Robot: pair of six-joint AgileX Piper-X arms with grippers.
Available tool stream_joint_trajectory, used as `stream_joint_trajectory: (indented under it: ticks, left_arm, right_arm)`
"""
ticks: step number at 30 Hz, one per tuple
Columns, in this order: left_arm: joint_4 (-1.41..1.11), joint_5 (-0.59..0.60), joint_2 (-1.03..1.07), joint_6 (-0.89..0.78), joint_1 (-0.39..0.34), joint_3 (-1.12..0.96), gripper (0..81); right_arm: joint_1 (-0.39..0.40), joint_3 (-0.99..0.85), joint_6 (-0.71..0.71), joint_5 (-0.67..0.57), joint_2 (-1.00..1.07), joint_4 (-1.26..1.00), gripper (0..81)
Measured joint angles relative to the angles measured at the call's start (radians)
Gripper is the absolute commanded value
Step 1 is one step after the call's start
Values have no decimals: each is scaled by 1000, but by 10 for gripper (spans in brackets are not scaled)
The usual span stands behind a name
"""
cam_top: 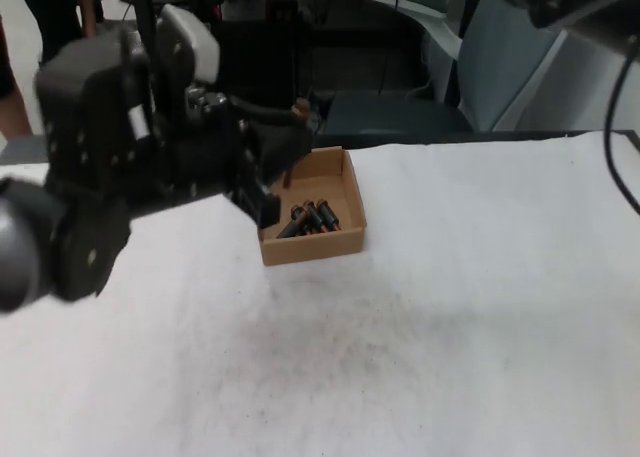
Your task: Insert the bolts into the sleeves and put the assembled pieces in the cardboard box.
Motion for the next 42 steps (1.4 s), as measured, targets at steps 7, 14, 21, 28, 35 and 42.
stream_joint_trajectory:
  ticks: [7, 14, 21, 28, 35, 42]
  left_arm:
    - [19, -32, 144, 12, 0, -104, 3]
    - [90, -114, 335, 61, 0, -253, 3]
    - [454, -275, 491, 271, 6, -515, 3]
    - [583, -352, 549, 327, 12, -629, 3]
    - [633, -417, 555, 429, 11, -646, 3]
    - [687, -419, 590, 480, 11, -647, 3]
  right_arm:
    - [0, 19, 105, -119, -100, -5, 8]
    - [0, 133, 139, -136, -235, -5, 8]
    - [0, 249, 149, -136, -353, 7, 8]
    - [0, 308, 151, -133, -371, 17, 8]
    - [-2, 309, 151, -127, -371, 17, 8]
    - [-3, 309, 142, -120, -371, 17, 8]
